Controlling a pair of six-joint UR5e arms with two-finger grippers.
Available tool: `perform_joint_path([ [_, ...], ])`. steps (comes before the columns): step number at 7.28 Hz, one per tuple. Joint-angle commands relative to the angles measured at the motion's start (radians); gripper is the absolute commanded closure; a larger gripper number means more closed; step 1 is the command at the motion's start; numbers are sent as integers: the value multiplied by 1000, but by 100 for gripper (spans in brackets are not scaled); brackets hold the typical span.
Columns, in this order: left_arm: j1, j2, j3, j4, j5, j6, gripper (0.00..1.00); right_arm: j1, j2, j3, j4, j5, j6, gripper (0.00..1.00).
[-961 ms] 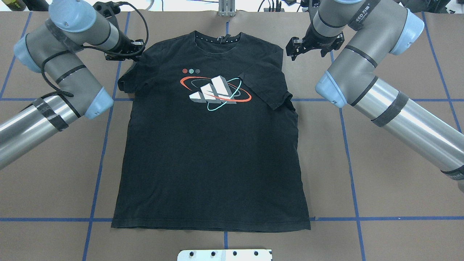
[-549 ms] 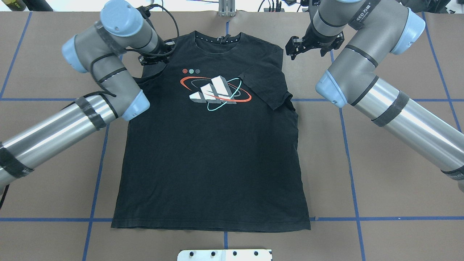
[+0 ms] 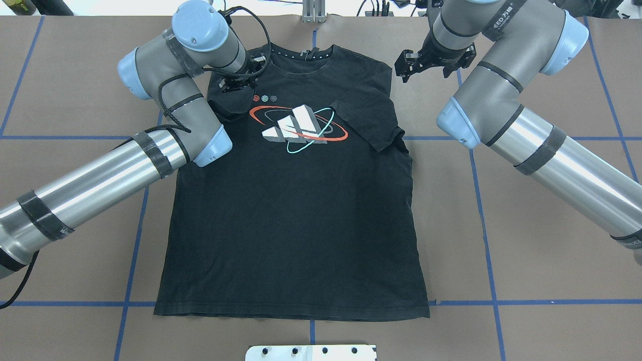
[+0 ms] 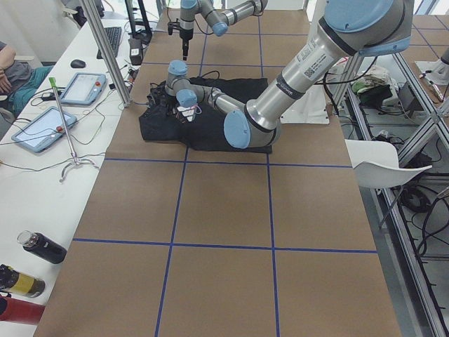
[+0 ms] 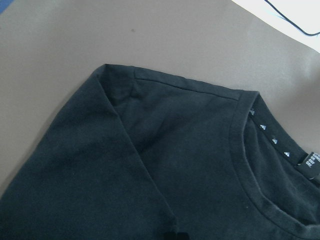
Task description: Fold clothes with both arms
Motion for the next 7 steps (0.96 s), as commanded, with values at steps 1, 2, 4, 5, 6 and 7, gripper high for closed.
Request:
perform_joint_path([
  [1,6,-2,9,-15,0,-7,81,0,-1,-1,1,0,0,0],
  [2,6,3,3,-18,0,7,1,-2,-1,-1,0,0,0,0],
  [4,4,42,-67,-21,-5,109,0,0,1,-1,0,0,0,0],
  [5,0,153,-235,-10,-11,216,0,-3,-1,8,0,0,9,0],
  [6,0,299,-425,-7,-31,313,0,-24,-22,57,-5,0,26,0],
  [7,-2,385,-555,53,-75,335,0,-53,-77,146,-14,-2,78,0],
])
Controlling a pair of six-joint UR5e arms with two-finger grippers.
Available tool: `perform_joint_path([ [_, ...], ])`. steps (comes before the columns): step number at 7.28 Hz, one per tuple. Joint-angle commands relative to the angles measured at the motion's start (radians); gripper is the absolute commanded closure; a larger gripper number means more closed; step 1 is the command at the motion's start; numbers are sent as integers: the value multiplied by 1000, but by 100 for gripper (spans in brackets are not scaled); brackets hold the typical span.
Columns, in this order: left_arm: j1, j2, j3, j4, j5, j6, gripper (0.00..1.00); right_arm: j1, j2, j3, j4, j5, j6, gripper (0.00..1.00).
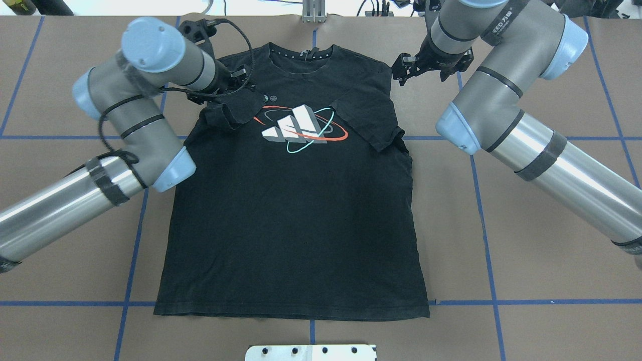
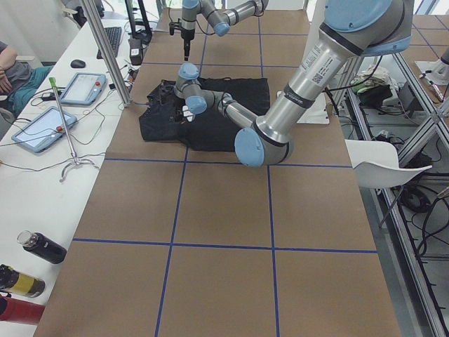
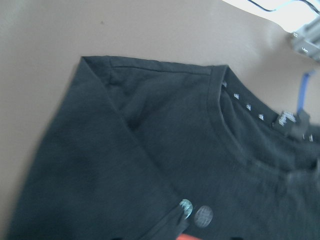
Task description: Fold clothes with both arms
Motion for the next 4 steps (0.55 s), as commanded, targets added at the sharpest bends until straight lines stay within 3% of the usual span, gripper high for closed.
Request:
perform_joint_path([
  [1,6,171,-286,119,-44,66,0,-58,-110,176,-8,-4,93,0],
  [3,74,287,-455,134,-38,50,0,-162,-248,418,-85,-36,193,0],
  [4,102,309,-485,132,-54,48,0,-249,-309,533,-134,-102,260,0],
])
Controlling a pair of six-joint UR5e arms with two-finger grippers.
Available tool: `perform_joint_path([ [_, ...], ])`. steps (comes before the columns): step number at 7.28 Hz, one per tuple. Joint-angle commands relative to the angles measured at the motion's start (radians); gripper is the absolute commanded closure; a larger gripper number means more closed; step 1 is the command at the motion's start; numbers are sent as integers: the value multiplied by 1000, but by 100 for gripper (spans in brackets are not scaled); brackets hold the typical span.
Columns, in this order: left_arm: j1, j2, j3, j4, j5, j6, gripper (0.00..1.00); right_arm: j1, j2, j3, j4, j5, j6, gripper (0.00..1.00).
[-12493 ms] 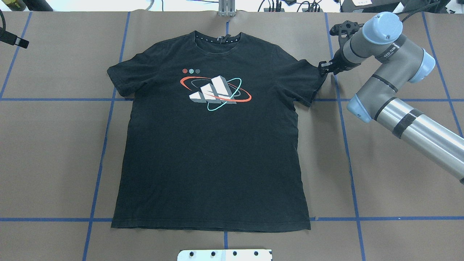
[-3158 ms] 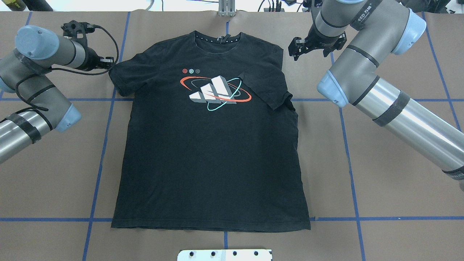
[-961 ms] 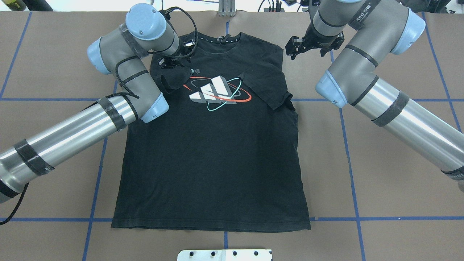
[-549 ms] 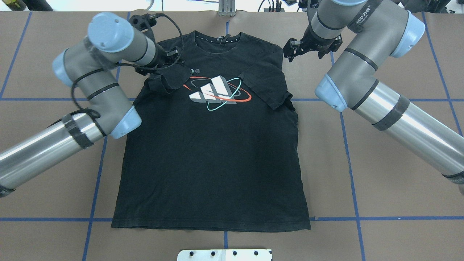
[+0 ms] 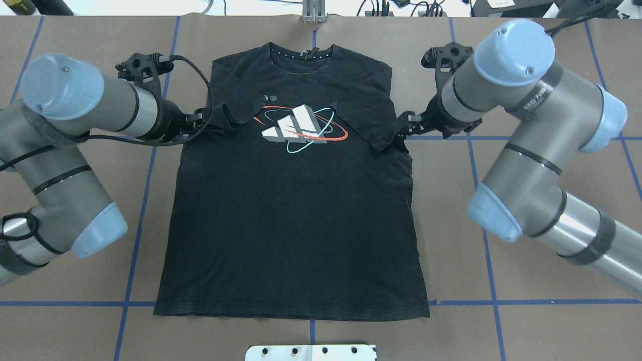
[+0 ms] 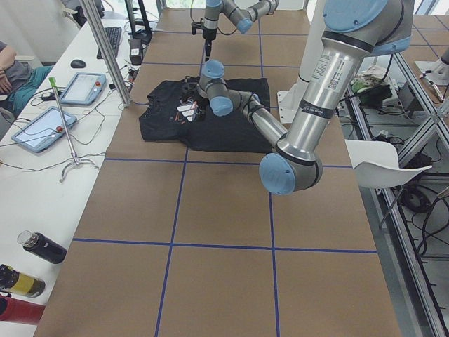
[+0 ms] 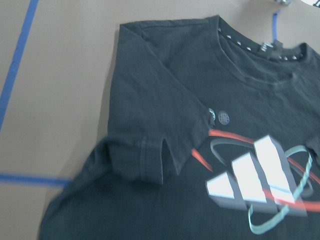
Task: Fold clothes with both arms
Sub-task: 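Move both grippers down to the shirt's hem corners nearest the robot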
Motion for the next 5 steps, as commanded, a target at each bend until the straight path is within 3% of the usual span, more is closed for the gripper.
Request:
perform_joint_path([
  [1,83,64,-80,4,-19,-26,0,-174,-125,215,-62,-97,166,0],
  [3,213,189,-185,1,-1,-52,0,-354,-278,350,-62,-222,277,0],
  [5,365,300,-230,1,85,-125,0,-492,-314,374,-62,-313,377,0],
])
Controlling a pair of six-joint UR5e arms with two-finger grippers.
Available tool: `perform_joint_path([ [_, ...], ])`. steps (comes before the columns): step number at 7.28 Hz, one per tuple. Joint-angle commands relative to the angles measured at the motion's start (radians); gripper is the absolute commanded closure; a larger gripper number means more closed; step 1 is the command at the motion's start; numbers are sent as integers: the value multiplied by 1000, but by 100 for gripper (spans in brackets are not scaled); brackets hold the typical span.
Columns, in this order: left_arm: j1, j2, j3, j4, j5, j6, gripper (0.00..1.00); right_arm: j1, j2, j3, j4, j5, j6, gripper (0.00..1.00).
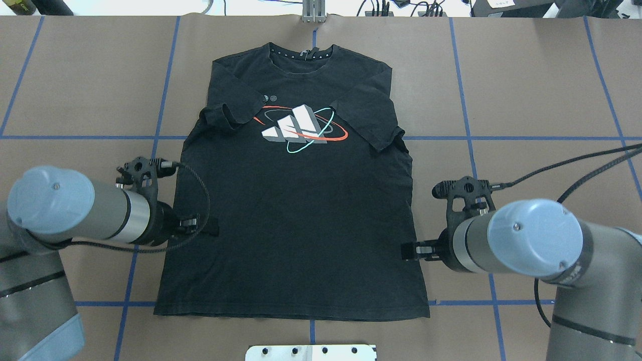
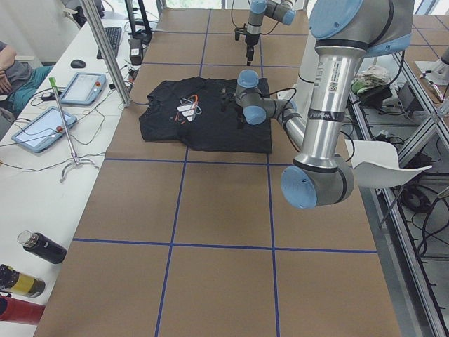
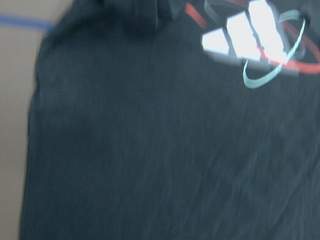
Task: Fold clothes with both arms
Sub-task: 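Move both grippers down to the shirt's hem corners nearest the robot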
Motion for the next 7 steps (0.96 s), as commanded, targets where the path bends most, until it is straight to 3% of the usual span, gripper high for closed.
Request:
perform_joint_path([
  [1,160,93,-28,-1,75,-85,0,-144,-45,26,0,-121,88,0],
  [2,207,121,-23,1,126,-87,0,-166,-52,26,0,-146,89,0],
  [7,246,186,-17,2,129,-80,14,-171,-52,26,0,-148,89,0],
])
